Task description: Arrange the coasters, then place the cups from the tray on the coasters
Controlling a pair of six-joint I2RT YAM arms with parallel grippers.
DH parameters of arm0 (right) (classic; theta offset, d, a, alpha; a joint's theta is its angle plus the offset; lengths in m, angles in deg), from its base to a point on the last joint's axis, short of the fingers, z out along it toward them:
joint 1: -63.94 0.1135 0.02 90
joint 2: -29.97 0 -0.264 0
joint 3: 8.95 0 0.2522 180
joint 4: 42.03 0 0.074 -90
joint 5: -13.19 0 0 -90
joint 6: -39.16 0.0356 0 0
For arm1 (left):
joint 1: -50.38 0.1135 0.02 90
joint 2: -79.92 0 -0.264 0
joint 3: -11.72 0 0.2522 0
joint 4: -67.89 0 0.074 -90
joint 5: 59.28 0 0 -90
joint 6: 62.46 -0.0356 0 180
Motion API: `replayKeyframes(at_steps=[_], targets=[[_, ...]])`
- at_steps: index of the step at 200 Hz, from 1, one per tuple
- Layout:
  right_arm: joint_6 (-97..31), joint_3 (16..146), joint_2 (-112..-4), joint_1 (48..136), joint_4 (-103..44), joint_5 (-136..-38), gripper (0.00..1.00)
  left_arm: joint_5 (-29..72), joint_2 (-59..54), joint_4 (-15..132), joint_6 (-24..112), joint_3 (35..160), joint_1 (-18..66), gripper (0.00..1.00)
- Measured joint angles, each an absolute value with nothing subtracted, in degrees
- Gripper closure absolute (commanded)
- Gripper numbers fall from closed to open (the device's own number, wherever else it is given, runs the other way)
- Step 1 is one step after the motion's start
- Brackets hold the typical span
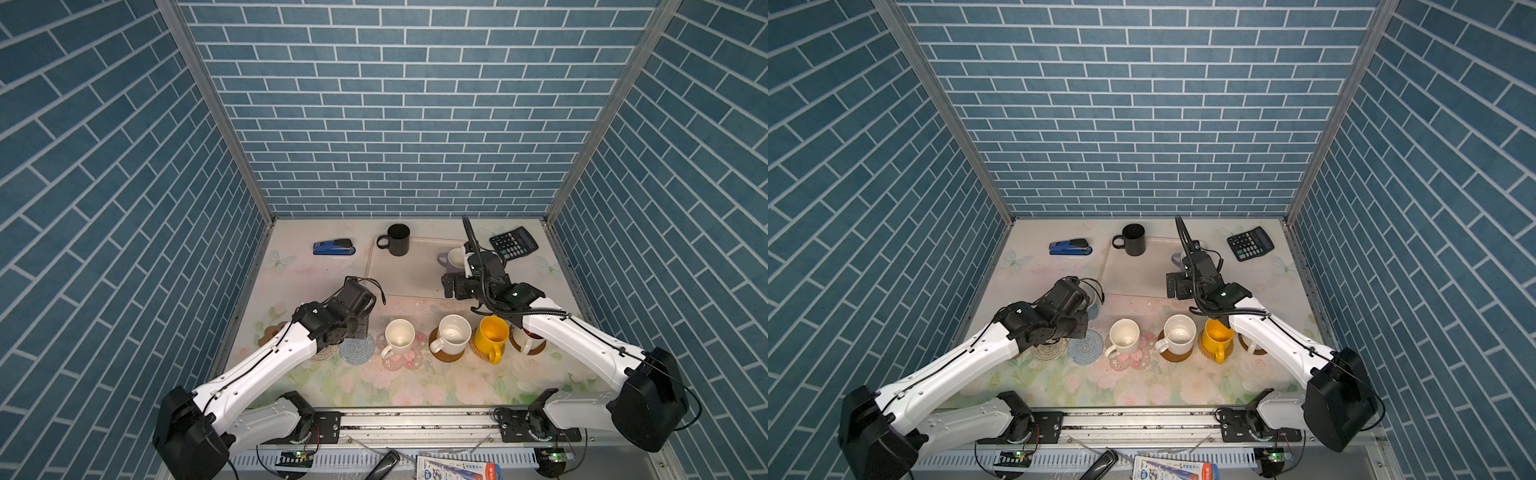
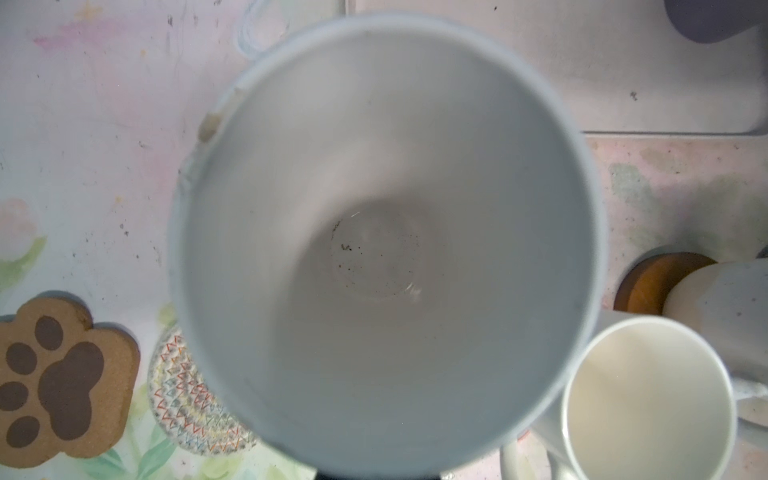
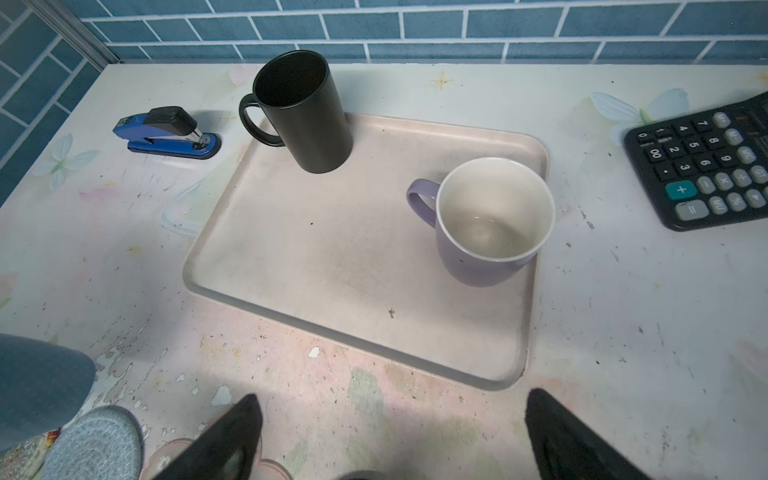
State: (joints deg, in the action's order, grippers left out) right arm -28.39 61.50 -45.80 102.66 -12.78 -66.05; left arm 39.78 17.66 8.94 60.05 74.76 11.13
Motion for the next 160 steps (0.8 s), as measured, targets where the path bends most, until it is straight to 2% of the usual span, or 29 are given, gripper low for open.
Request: replayKeyframes(at_steps=[62,160], targets=[[-28.7,64.7,-49.4,103.8,-12.8,-66.0,0.01,37.7,25.9,7.5,62.0,67.4,11.1,1.0],[-30.4,65.5,-51.8,104.2,-11.8,-66.0,0.01,36.3,25.9,7.0,64.9,65.4,8.7,1.0]])
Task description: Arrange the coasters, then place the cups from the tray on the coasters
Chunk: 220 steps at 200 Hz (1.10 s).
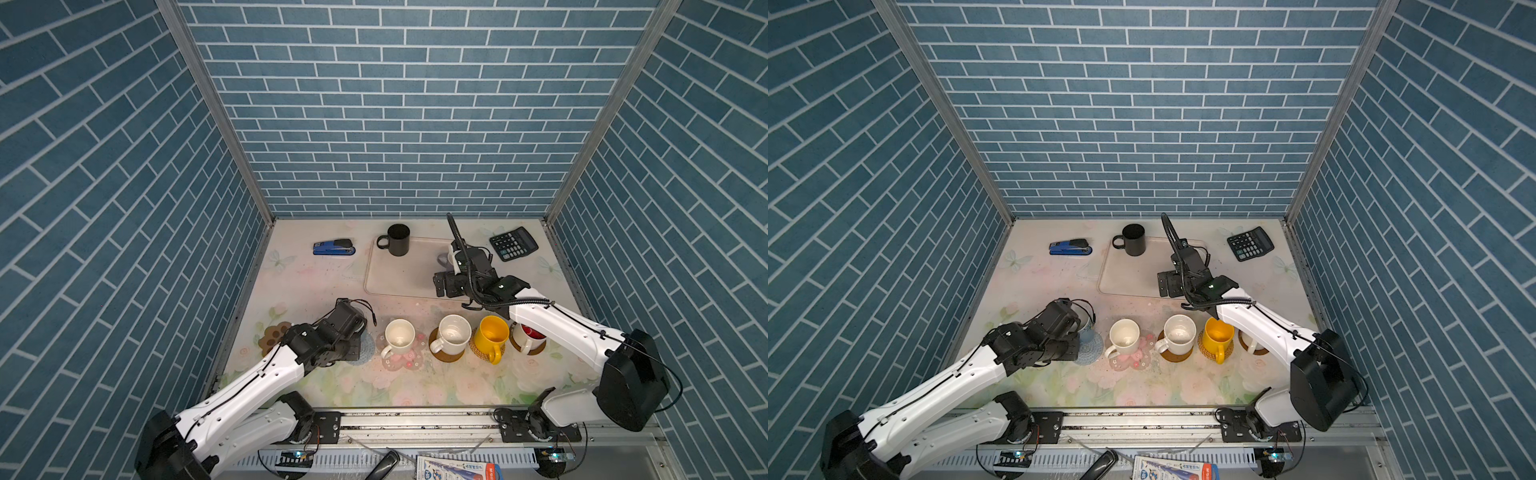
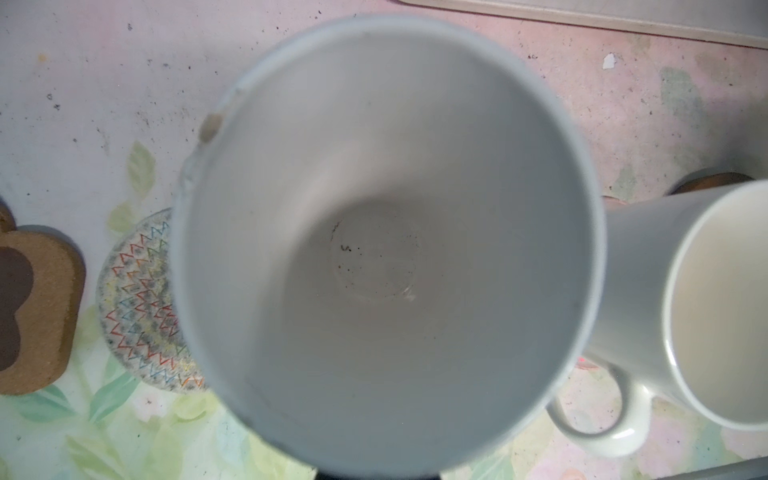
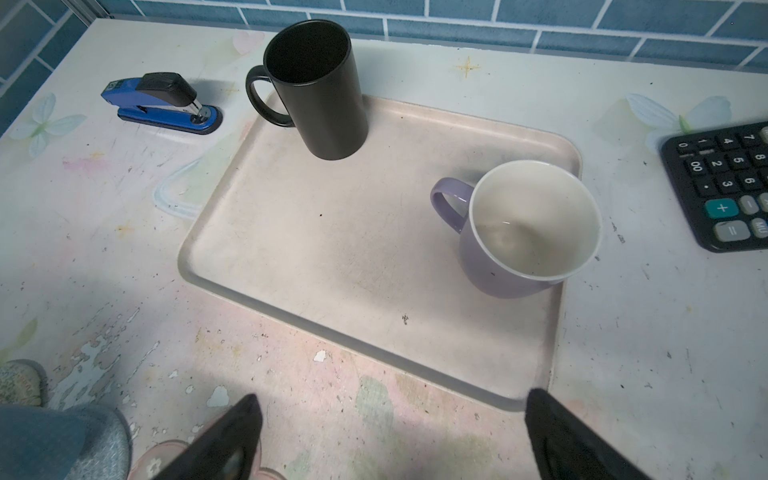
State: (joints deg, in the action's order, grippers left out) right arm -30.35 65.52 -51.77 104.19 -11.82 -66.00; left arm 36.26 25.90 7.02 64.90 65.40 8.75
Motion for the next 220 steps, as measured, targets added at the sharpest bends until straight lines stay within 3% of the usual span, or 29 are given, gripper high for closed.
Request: replayKeyframes(at_steps=[220], targets=[[-31.7,65.5,-52.4,104.2,-12.0,-64.3,0.01,36.4,25.6,6.7,69.0,62.5,6.5,1.0]])
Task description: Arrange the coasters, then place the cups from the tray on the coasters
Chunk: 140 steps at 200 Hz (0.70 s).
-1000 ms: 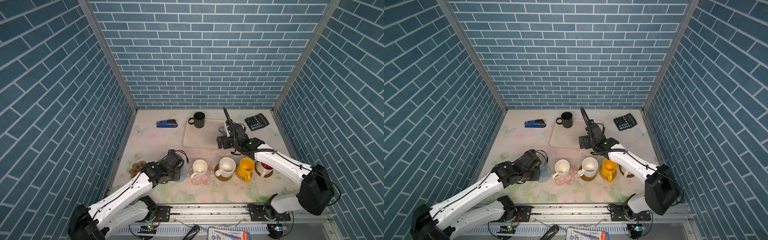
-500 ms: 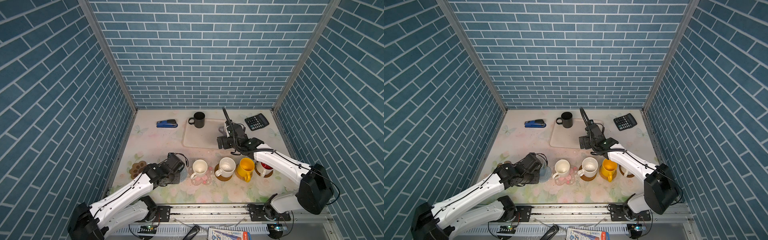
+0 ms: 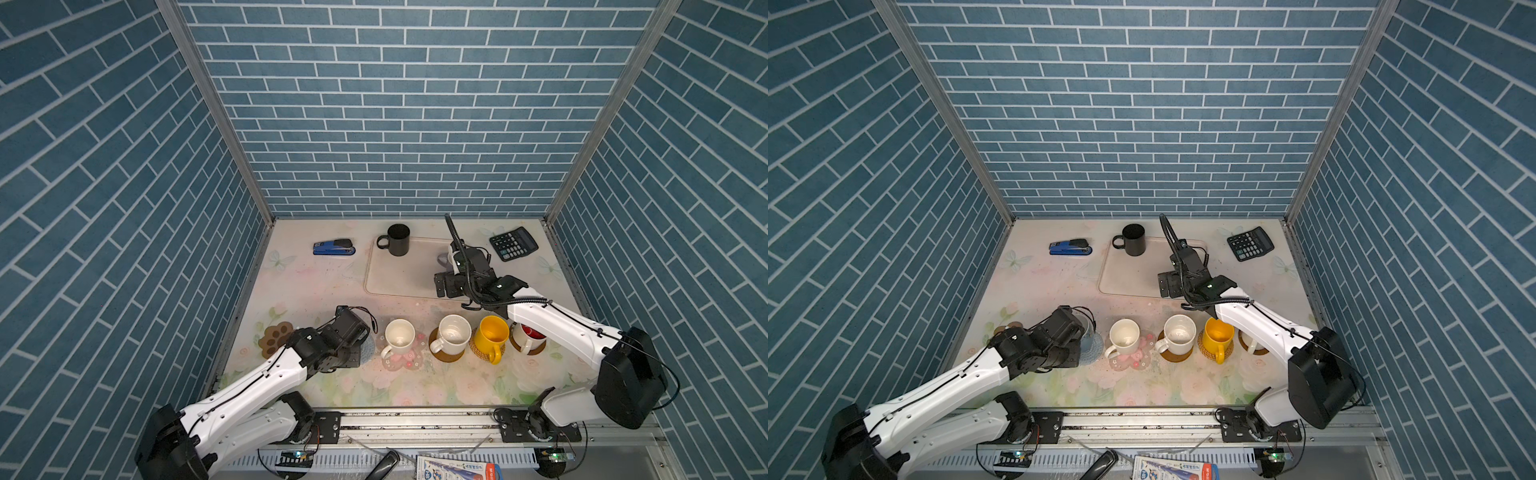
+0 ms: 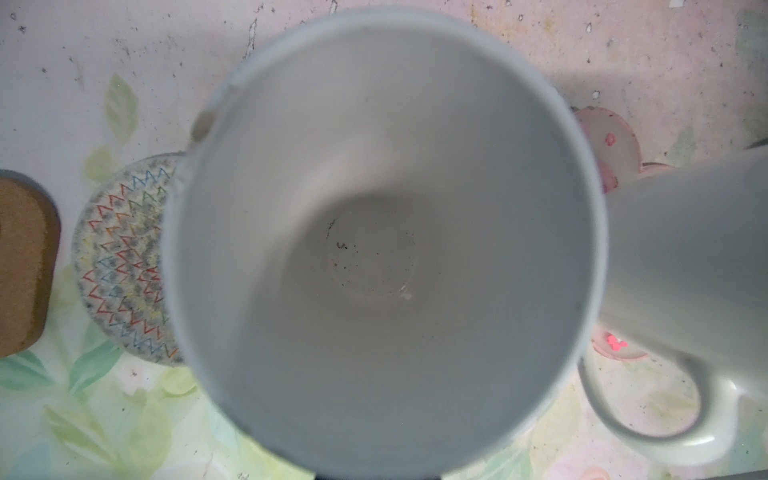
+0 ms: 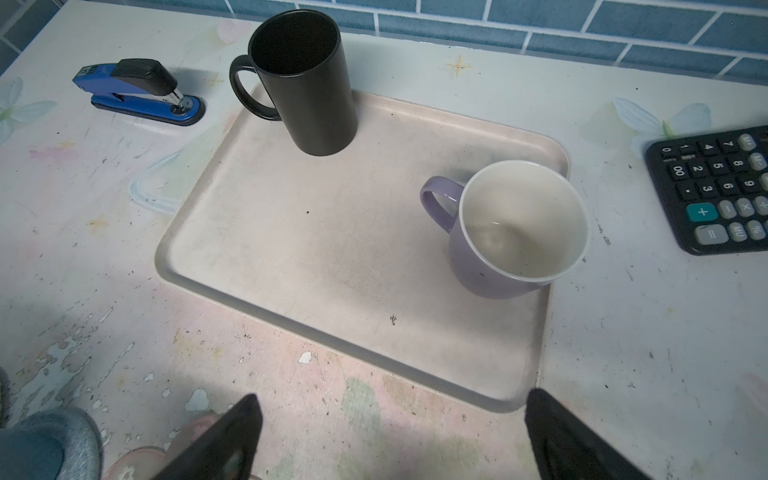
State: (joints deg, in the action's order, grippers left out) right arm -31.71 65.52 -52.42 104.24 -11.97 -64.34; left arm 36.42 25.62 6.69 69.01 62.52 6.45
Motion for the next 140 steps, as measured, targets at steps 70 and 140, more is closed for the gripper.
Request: replayKeyframes(at_steps=[70,140], targets=[[-31.8,65.5,-52.4,104.2,-12.0,-63.9,0.01,35.8,25.5,6.9,69.2,62.6,5.3,1.0],[-31.9,65.5,-52.8,104.2,-12.0,-63.3,0.01,35.7,25.5,7.1,69.8,62.6,4.3,0.76]])
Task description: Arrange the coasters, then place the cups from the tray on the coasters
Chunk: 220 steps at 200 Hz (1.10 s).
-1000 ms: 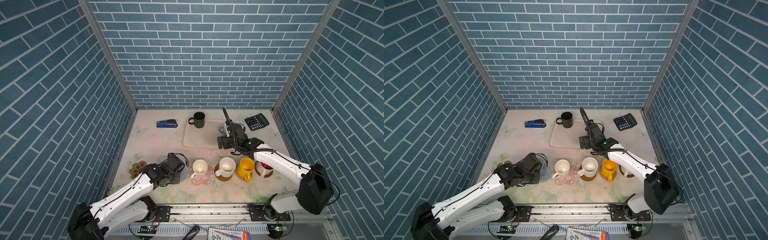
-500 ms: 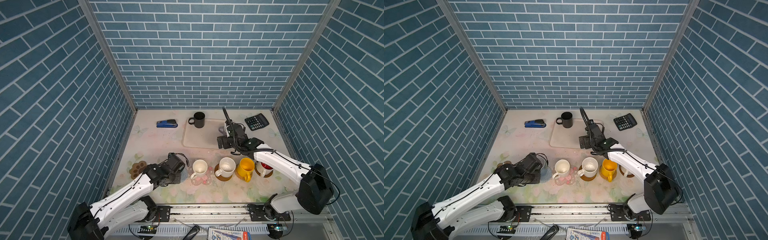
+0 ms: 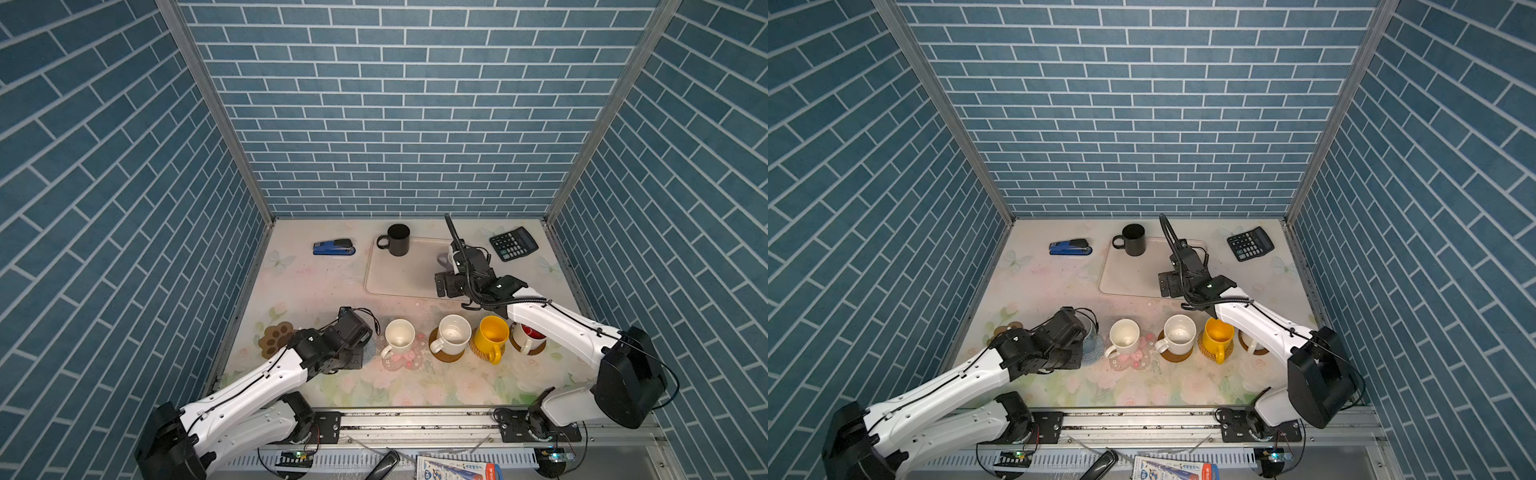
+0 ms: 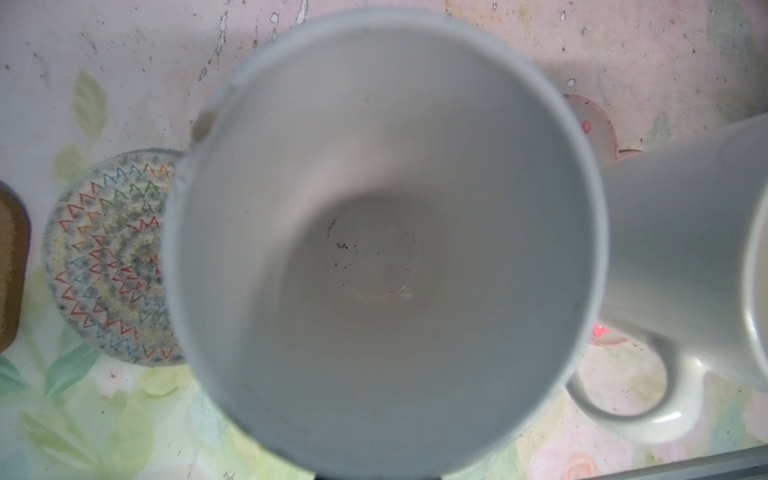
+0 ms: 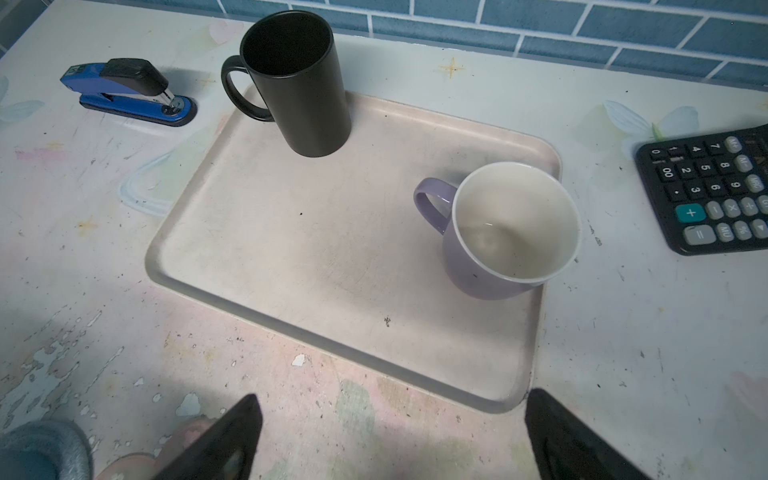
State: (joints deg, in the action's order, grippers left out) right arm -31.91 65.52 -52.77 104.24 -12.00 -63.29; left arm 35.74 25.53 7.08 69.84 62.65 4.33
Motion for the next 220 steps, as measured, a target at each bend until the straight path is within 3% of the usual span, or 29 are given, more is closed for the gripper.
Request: replayKeyframes(at_steps=[28,66,93,100,107,110,167,220], targets=[[-31.8,65.5,-53.5,104.2,-11.8,-63.0,0.01,35.6,25.5,7.8,70.0,62.6,4.2,0.61],[-31.1,69.7,-57.3,103.7,-6.7,-62.6,0.01,35.6,25.6,8.1,70.2,62.6,4.0,0.48],[-28.0,75.5,-61.1,102.8,-2.5,-62.1,0.01,35.7,26.6,8.1,70.1,62.7,4.0,0.31],[-26.6,77.2,-62.1,102.4,-1.6,-61.8,0.01,35.7,27.1,8.0,70.1,62.7,4.0,0.25],[-25.0,78.8,-63.0,102.0,-0.7,-61.4,0.01,35.8,27.8,7.8,69.9,62.9,4.0,0.04],[-24.3,79.6,-63.5,101.8,-0.2,-61.2,0.01,35.9,28.0,7.7,69.3,63.0,4.0,0.01],[-8.1,100.2,-75.5,100.3,12.4,-53.7,0.01,39.2,30.4,4.2,67.9,69.8,4.0,0.01],[8.0,113.6,-84.9,98.8,23.3,-53.3,0.01,43.2,29.4,1.6,63.8,77.2,5.1,0.01]])
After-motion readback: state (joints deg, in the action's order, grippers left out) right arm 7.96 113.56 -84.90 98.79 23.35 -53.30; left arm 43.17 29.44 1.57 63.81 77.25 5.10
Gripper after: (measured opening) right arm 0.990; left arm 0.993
